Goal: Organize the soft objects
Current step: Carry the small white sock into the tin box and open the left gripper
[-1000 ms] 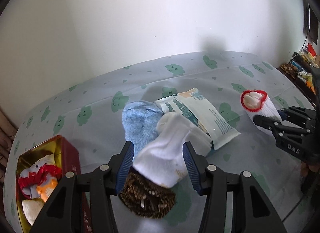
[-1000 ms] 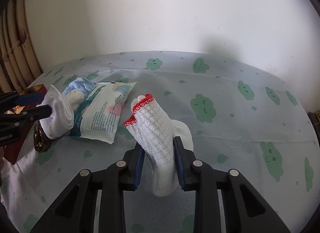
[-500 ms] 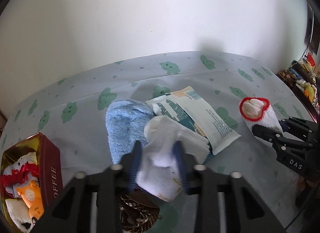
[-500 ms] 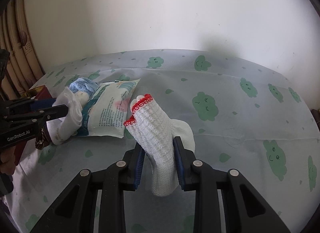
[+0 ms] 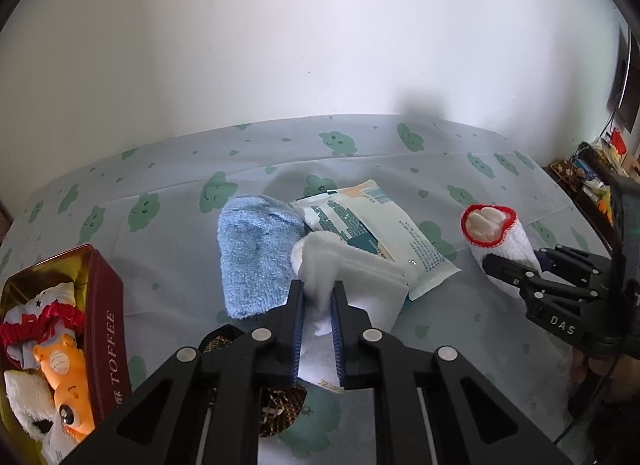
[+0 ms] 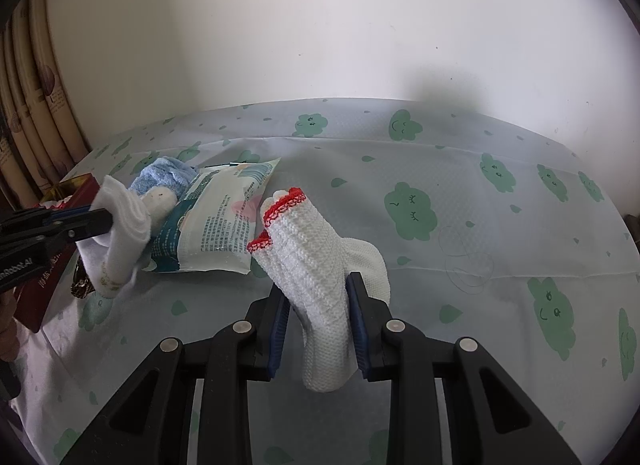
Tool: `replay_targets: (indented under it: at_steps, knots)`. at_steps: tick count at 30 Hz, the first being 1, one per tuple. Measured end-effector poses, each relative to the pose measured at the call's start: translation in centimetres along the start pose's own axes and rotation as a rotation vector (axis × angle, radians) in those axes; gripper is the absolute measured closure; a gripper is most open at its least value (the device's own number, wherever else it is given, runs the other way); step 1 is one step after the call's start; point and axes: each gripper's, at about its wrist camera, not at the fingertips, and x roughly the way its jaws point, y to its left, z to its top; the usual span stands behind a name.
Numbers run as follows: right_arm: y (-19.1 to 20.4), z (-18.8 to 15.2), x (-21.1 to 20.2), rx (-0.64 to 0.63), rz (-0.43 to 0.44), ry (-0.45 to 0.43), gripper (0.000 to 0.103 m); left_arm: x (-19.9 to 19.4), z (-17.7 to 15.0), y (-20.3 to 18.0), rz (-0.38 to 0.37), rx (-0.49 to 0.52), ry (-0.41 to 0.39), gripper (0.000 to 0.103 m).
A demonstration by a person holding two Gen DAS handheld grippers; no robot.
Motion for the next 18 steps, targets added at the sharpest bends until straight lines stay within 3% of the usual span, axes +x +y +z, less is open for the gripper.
replay_targets:
  at_steps: [10,18]
  knots:
    - [0.0,0.0,0.0,0.007,0.005,-0.002,0.077,-2.6,0.4,0.1,-0.014,-0.026,-0.028,0.090]
    - [-0.1,-0.1,0.0,0.015,0.012,-0.001,0.077,-5.2,0.5,1.0,0.021,-0.054,-0.063,0.090]
